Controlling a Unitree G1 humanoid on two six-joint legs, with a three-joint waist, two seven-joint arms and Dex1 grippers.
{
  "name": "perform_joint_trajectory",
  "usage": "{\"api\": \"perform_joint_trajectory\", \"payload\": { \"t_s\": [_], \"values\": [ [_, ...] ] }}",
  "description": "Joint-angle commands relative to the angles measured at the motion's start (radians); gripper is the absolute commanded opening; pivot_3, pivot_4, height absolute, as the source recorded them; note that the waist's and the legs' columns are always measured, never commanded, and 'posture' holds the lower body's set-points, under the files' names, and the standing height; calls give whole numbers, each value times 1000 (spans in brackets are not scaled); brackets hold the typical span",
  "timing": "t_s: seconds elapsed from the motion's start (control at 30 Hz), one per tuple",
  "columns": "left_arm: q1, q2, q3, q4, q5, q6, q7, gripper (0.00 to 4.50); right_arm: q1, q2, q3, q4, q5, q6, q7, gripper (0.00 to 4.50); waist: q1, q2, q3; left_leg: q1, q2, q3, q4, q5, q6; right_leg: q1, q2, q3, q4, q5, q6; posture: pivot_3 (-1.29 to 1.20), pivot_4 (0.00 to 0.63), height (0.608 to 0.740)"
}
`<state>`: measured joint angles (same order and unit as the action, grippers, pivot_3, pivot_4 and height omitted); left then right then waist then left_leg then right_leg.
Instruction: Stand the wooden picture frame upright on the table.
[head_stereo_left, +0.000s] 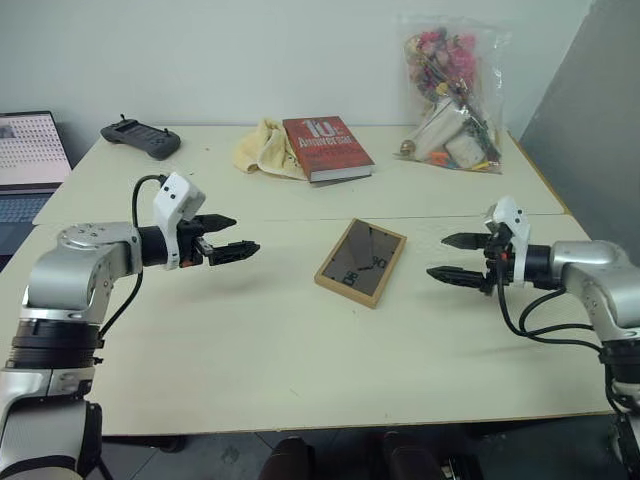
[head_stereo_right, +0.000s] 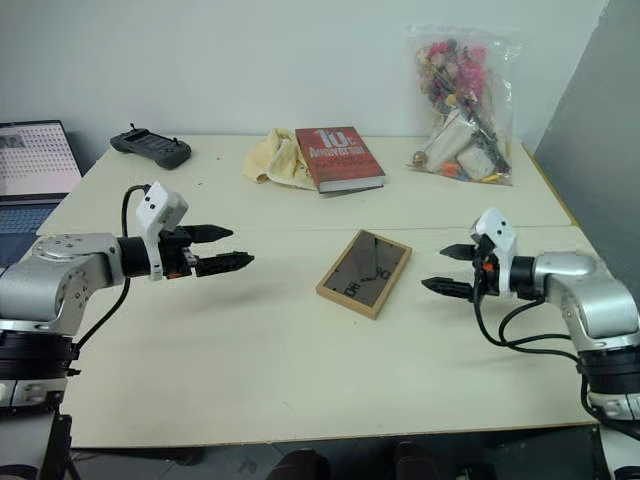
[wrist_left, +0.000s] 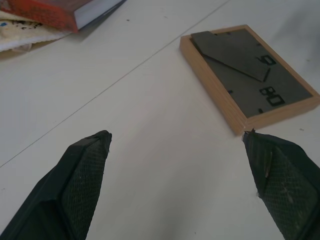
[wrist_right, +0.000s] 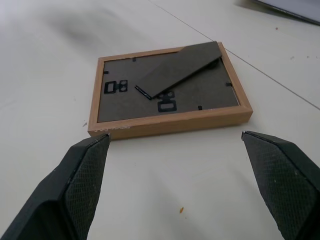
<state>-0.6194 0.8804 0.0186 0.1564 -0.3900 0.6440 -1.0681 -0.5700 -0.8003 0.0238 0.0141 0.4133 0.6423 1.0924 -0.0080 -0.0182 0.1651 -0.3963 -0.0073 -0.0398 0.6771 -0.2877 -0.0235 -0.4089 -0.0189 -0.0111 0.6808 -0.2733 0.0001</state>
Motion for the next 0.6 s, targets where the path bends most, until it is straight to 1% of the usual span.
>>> {"api": "perform_joint_trajectory", "payload": {
  "t_s": [0.03, 0.17, 0.3, 0.4, 0.53, 0.6],
  "values": [
    [-21, 9, -17, 4, 40, -63, -18, 4500, -39, 2, -5, 8, -4, -5, 3, 4478, 0, 0, 0, 0, 0, 0, 0, 0, 0, 0, 0, 0, 0, 0, 0, 0, 150, 740],
    [-32, -12, -15, 7, 43, -55, -5, 4500, -29, 9, -2, 29, -36, -33, -25, 4478, 1, 0, 0, -1, 0, 0, 1, 0, 0, -1, 0, 0, 0, 0, 0, 0, 150, 740],
    [-61, -58, -28, 76, 76, -87, 24, 4500, -54, 54, 14, 100, -117, -55, -134, 4478, 4, 0, 0, -1, 0, 0, 1, 0, 0, -1, 0, 0, 0, 0, 0, 0, 150, 740],
    [-91, -123, -48, 144, 101, -124, 38, 4008, -75, 90, 42, 160, -168, -85, -173, 3978, 4, 0, 0, -1, 0, 0, 1, 0, 0, -1, 0, 0, 1, 0, 0, 0, 150, 740],
    [-143, -253, -86, 291, 173, -220, 118, 3082, -94, 155, 78, 239, -235, -138, -234, 2938, 6, 0, 0, -2, 0, 1, 2, 0, 0, -1, -1, 0, 1, 0, 0, 0, 150, 740],
    [-147, -304, -115, 333, 209, -274, 135, 2698, -114, 183, 97, 288, -273, -173, -263, 2519, 5, 0, 0, -2, 0, 2, 2, 0, 0, -1, -1, 0, 1, 0, 0, 0, 150, 740]
  ]
}}
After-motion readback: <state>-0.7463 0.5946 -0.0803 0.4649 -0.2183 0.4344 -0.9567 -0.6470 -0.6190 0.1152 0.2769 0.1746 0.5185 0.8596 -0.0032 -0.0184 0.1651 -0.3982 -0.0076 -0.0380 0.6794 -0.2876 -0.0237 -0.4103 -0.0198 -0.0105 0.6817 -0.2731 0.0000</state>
